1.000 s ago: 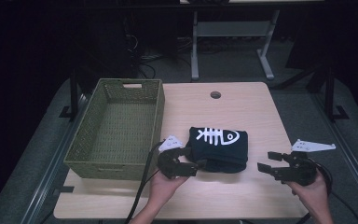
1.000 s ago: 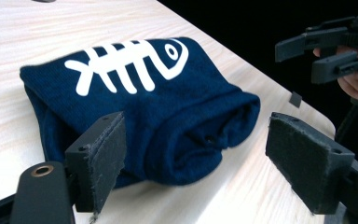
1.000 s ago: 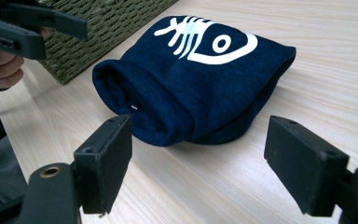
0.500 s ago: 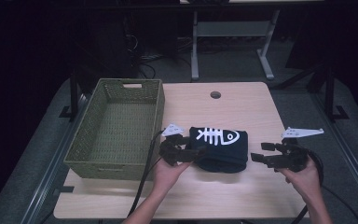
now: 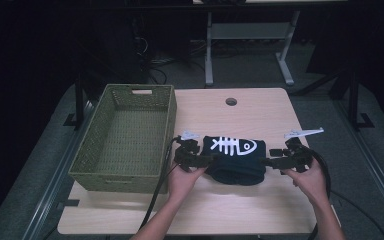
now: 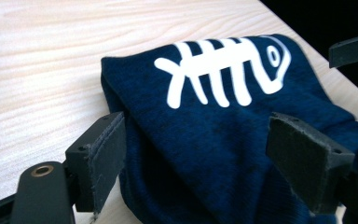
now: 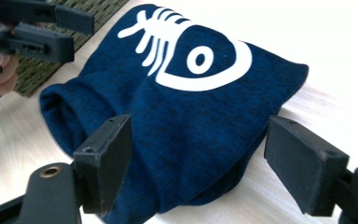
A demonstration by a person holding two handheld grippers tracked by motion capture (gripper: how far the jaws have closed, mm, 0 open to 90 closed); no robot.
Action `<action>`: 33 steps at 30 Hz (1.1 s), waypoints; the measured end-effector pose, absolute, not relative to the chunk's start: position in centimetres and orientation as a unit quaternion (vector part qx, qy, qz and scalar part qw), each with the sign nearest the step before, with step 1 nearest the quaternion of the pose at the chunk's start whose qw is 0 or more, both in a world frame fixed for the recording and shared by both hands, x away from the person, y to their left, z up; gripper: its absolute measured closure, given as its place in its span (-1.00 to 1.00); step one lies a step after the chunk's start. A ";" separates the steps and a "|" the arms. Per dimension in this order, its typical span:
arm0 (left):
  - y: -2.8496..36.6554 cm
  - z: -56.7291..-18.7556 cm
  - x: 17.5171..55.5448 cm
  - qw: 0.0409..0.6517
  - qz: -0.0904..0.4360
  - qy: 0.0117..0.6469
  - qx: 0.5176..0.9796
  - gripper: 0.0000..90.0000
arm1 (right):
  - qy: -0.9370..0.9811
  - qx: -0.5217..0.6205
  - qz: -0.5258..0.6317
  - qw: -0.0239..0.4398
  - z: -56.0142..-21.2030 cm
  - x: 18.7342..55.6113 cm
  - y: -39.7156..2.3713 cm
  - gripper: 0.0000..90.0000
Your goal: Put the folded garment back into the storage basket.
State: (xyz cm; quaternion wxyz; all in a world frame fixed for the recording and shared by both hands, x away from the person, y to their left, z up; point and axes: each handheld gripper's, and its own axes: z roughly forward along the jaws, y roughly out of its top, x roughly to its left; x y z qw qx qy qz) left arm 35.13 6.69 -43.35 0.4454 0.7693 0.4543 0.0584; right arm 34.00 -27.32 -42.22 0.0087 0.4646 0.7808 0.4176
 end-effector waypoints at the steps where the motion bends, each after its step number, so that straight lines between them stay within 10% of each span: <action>1: 6.6 -43.5 35.3 0.442 0.057 0.455 0.771 -0.55 | 0.781 0.465 0.418 0.009 -42.2 34.0 -27.3 -0.49; 27: 5.7 -46.6 36.9 0.396 0.017 0.490 0.776 -0.56 | 0.774 0.508 0.377 -0.007 -46.5 36.3 -25.6 -0.16; 33: 5.5 -46.7 36.8 0.403 0.011 0.483 0.777 -0.32 | 0.772 0.510 0.379 -0.004 -46.6 36.2 -25.2 0.04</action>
